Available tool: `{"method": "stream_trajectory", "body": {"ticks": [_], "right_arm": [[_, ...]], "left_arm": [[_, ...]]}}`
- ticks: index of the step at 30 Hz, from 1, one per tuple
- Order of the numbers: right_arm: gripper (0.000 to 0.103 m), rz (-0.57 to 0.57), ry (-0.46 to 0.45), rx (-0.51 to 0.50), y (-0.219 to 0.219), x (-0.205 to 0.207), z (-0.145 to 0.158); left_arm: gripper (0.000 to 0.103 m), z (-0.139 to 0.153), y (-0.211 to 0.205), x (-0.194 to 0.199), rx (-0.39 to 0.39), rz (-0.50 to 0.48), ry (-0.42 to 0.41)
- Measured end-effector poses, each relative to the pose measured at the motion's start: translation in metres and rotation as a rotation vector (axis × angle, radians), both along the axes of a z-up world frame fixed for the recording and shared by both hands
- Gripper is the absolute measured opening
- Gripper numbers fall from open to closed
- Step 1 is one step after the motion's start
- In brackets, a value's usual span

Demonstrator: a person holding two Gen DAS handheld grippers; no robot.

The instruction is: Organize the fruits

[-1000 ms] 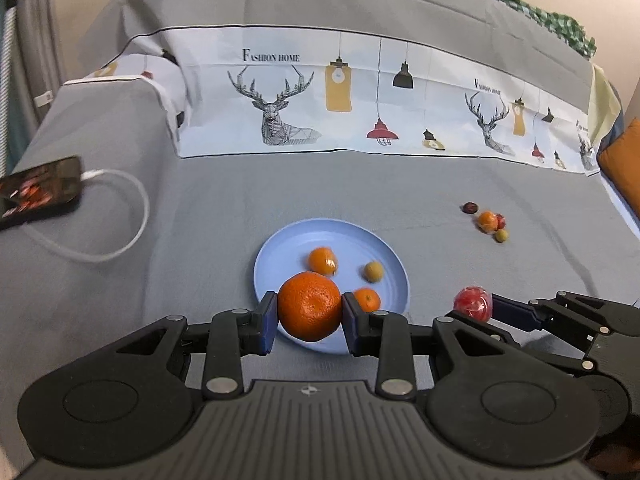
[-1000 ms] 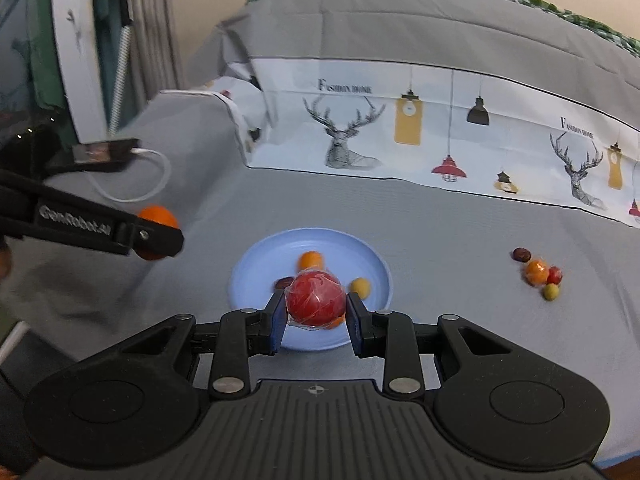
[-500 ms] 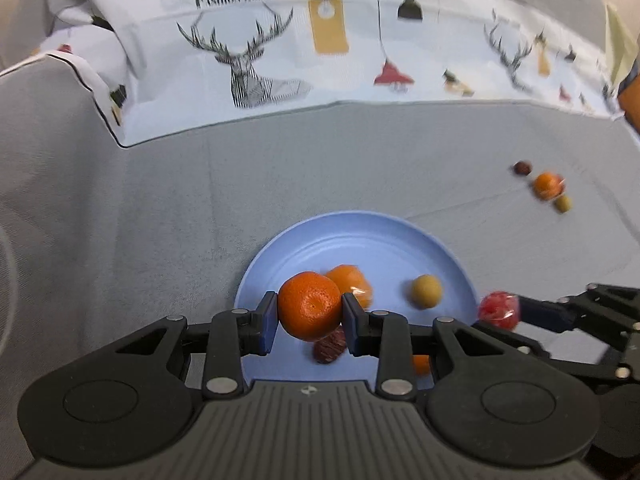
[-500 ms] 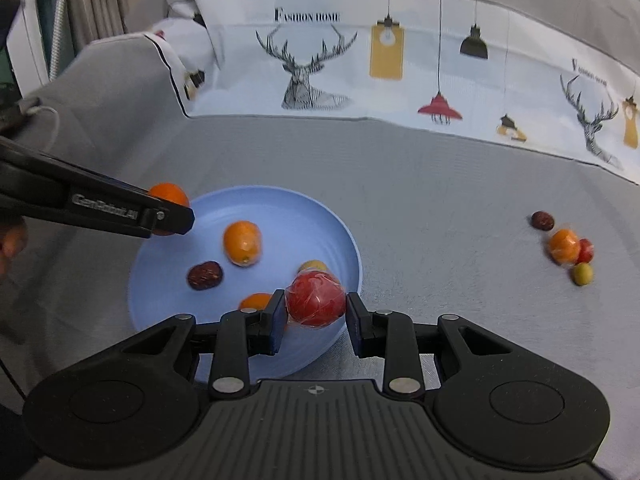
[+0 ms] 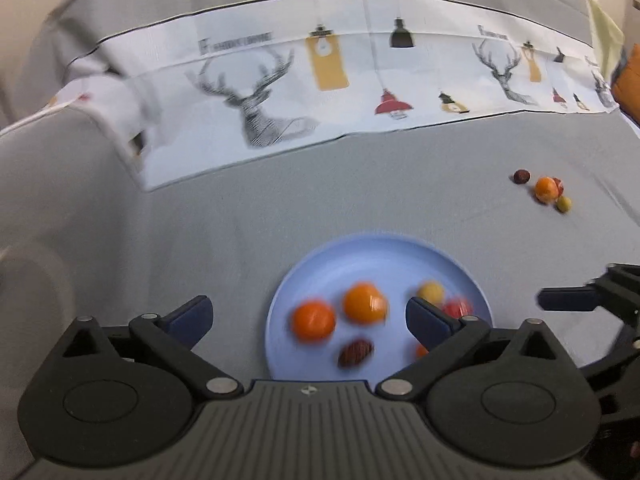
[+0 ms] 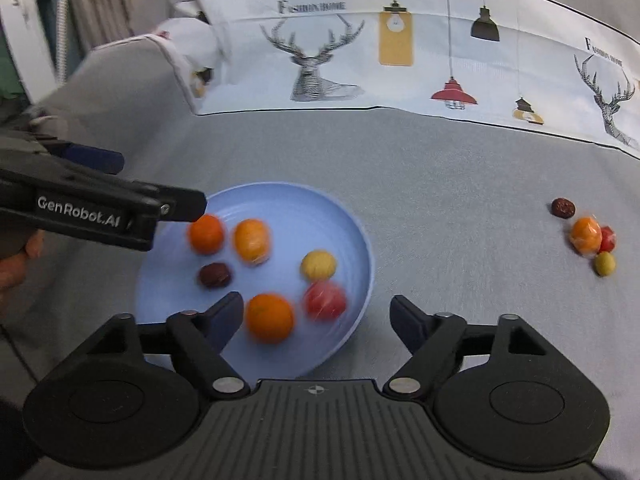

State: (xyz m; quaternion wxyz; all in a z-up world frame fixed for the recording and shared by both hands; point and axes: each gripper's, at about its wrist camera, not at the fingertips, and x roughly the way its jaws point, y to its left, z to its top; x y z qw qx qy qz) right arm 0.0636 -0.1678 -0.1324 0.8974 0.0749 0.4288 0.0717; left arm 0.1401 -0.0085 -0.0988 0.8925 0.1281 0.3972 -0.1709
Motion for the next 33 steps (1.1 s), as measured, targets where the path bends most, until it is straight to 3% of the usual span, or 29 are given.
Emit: {"method": "stream_trajectory", "body": {"ticks": [7,11,20,33], "right_arm": [[0.101,0.039,0.068,0.042,0.022,-0.073,0.032],[0.102,0.050,-0.002,-0.003,0.036,-0.100,0.056],[0.102,0.044,-0.160,-0.102,0.047,-0.156,0.105],[0.102,0.079,-0.297,-0.149,0.060,-0.200,0.131]], "left_arm": [[0.103,0.020,0.040,-0.078,-0.011,0.158,0.117],[0.103,0.036,0.051,-0.115,-0.027,0.177,0.111],[0.103,0.082,0.045,-0.179,-0.082,0.115,-0.042],[0.103,0.110,0.050,-0.221,-0.112,0.123,-0.127]]}}
